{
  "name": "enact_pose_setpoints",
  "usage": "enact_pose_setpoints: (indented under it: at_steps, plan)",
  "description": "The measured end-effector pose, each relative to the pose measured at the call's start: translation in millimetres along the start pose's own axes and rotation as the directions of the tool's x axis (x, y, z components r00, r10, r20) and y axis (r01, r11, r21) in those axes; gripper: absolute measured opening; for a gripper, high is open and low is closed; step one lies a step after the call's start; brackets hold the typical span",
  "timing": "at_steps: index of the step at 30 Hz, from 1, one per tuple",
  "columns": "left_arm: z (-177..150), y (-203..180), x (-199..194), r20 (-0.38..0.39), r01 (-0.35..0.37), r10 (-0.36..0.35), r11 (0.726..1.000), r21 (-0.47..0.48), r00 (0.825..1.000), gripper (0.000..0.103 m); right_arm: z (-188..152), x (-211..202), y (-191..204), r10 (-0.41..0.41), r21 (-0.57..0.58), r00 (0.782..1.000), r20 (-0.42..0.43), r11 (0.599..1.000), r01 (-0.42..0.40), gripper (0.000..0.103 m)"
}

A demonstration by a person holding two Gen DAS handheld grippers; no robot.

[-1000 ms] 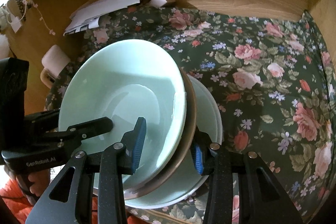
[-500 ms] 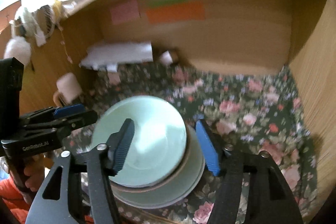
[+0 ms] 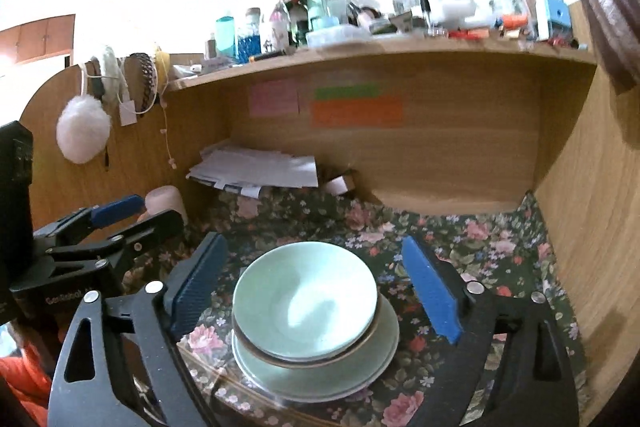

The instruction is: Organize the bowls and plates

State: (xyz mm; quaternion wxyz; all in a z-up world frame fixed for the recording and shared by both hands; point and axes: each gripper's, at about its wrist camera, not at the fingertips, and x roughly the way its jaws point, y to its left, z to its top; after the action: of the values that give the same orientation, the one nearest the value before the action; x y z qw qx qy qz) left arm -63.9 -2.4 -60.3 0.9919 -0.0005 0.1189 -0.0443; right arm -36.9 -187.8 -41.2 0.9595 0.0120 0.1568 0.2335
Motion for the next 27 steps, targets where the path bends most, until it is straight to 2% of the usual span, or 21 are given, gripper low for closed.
enact_pose_setpoints:
  at_steps: [3,4,9,27]
  plan:
    - [-3.0,-2.6,-8.9,0.028,-0.013,0.012,1.000,0.011,1.000,0.098,-2.7,-7.2,2.2,-0.005,-0.001,1.000,0.026,1.000,0.005,0.102]
    - [-3.9,-3.6,-11.1,0.033,-0.013,0.013,1.000,0.013,0.999,0.100,-3.5,-10.3,3.2,-0.010,-0.002,0.999,0.035,1.000,0.010,0.103]
    - [-7.8,-7.4,-18.5,0.065,-0.017,0.016,1.000,0.015,0.998,0.102,-6.7,-17.3,6.6,-0.019,-0.010,0.998,0.059,1.000,0.020,0.103]
    - [-12.5,-6.4,-14.3,0.066,-0.010,0.010,1.000,0.002,0.998,0.103,-10.9,-18.2,8.1,-0.025,0.004,0.997,0.076,1.000,0.024,0.103]
